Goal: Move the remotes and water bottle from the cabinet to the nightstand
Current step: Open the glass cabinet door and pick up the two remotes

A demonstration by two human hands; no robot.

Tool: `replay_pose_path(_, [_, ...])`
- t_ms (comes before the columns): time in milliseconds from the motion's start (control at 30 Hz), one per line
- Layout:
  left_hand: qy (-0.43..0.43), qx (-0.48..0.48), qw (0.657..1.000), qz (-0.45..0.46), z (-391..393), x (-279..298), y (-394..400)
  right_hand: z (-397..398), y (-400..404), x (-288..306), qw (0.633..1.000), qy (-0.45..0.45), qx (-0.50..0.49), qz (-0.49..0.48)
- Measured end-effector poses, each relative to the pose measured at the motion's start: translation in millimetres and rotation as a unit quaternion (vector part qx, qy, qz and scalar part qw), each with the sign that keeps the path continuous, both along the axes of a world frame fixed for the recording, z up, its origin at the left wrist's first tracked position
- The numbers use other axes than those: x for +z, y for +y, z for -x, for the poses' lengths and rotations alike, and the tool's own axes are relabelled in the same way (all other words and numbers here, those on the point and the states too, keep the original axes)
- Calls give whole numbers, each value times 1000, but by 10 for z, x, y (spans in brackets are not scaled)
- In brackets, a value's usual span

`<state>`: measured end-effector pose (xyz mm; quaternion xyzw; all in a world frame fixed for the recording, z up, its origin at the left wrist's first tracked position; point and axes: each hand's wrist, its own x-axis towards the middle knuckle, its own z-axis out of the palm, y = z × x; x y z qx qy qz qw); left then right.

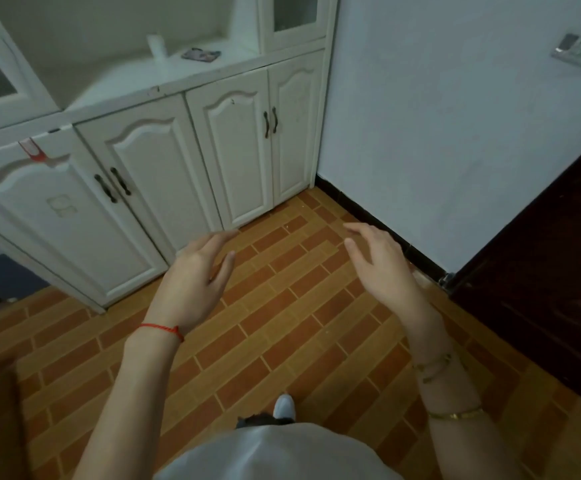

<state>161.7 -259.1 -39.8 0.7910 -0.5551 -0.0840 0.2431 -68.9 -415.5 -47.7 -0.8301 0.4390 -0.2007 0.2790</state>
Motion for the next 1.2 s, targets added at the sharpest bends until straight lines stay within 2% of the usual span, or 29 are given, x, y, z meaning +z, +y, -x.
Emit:
replay_pose_path(433, [14, -36, 999, -24, -718, -61, -1576, -645, -1395, -169, 999, 0, -34, -16])
replay_pose_path(667, [21, -30, 999, -20, -1032, -138, -2728, -1000, -2568, -356, 1000, -12, -14, -20])
replay_pose_path(933, [11, 1, 1000, 13, -1390, 52, -4156, -1464, -4096, -93, 1000, -11, 16, 10])
replay_pose_path(1200, [16, 45, 999, 9, -1703, 51, -4965, -2024, -5123, -37, 998, -13, 69, 9])
